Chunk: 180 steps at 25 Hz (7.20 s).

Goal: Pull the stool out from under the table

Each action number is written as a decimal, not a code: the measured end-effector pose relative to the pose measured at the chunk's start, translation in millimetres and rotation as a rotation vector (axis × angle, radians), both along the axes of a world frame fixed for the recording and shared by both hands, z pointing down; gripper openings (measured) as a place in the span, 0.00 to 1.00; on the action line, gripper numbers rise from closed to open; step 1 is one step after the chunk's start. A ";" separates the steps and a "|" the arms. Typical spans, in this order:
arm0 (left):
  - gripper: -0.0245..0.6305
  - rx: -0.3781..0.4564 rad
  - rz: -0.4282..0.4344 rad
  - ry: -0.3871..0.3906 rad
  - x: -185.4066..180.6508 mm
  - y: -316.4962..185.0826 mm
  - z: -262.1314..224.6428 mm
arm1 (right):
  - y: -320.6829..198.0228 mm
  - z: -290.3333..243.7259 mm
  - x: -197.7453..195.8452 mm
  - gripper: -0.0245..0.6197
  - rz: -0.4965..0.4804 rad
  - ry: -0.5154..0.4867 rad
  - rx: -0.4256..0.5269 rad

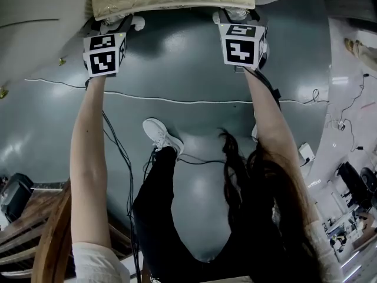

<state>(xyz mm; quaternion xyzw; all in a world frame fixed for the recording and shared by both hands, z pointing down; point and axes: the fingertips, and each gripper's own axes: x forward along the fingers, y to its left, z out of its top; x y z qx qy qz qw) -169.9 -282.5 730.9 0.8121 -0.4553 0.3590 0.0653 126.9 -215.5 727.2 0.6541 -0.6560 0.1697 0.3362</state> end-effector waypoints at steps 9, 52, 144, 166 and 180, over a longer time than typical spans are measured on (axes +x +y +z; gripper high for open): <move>0.56 -0.027 -0.059 0.012 -2.8 5.6 7.6 | 1.6 6.7 -1.3 0.52 -0.029 -0.003 0.000; 0.54 0.004 -0.365 0.128 61.3 163.4 11.6 | 58.9 2.6 68.4 0.52 -0.242 0.045 -0.093; 0.45 -0.317 -0.166 -0.091 42.7 162.8 11.0 | 106.3 38.3 65.7 0.45 -0.191 -0.023 -0.446; 0.45 -0.408 -0.142 -0.128 38.5 164.3 10.2 | 119.5 42.9 61.0 0.45 -0.168 -0.049 -0.522; 0.45 -0.423 -0.156 -0.140 39.4 166.7 6.2 | 118.2 41.4 62.2 0.45 -0.192 -0.044 -0.561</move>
